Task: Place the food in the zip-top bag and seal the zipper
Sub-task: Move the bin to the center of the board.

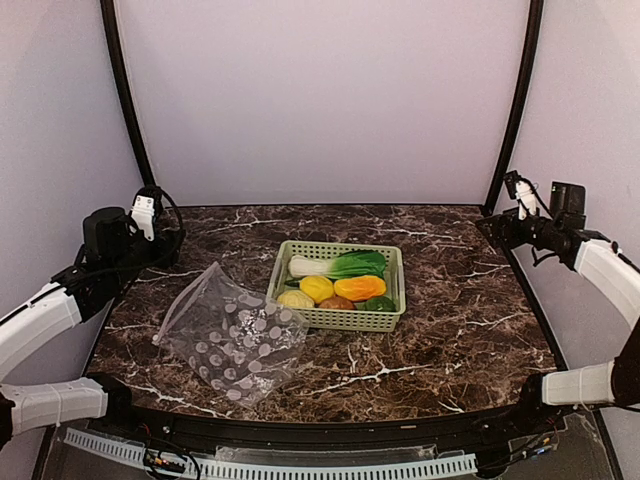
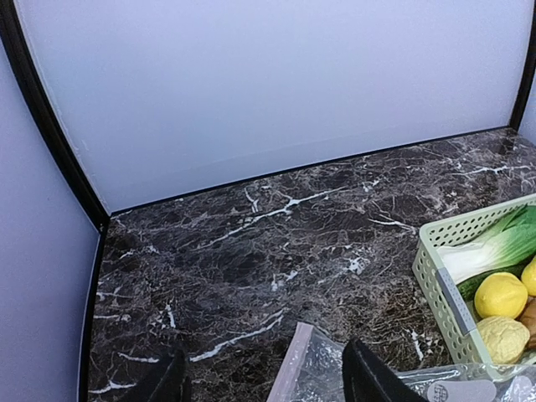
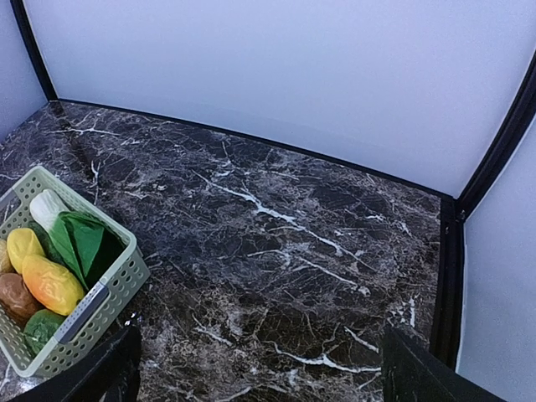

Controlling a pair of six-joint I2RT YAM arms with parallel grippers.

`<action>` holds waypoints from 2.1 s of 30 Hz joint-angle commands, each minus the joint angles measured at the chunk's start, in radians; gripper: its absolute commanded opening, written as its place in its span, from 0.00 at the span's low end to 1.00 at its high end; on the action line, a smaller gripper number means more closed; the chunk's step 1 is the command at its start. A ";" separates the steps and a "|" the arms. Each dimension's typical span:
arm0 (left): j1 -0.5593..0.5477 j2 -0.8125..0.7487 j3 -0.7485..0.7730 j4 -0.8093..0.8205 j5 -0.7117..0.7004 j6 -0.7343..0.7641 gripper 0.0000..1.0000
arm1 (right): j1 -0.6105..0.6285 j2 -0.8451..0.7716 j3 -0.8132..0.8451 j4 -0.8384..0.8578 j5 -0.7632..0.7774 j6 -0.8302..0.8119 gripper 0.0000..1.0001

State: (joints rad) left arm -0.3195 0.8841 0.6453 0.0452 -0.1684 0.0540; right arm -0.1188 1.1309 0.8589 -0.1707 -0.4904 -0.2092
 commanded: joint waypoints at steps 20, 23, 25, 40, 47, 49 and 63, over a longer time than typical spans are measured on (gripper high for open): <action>-0.335 0.412 0.256 -0.261 0.080 -0.422 0.58 | 0.098 0.136 0.094 -0.118 -0.267 -0.287 0.64; -0.347 0.470 0.264 -0.262 0.101 -0.458 0.62 | 0.110 0.215 0.186 -0.213 -0.297 -0.280 0.54; -0.354 0.516 0.285 -0.255 0.121 -0.480 0.64 | 0.145 0.235 0.207 -0.242 -0.310 -0.260 0.52; -0.360 0.921 0.673 -0.407 0.066 -0.423 0.62 | 0.166 0.190 0.101 -0.231 -0.326 -0.250 0.45; -0.364 0.996 0.689 -0.375 0.083 -0.452 0.52 | 0.160 0.204 0.088 -0.231 -0.329 -0.279 0.45; -0.376 1.007 0.687 -0.337 0.114 -0.437 0.48 | 0.158 0.209 0.086 -0.232 -0.325 -0.289 0.45; -0.461 1.310 1.078 -0.163 0.278 -0.230 0.60 | 0.159 0.327 0.179 -0.326 -0.311 -0.318 0.42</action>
State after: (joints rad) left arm -0.7731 2.1624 1.6203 -0.1593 0.0654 -0.2584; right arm 0.0448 1.4002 0.9619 -0.4240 -0.8131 -0.5014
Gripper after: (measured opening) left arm 0.530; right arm 0.422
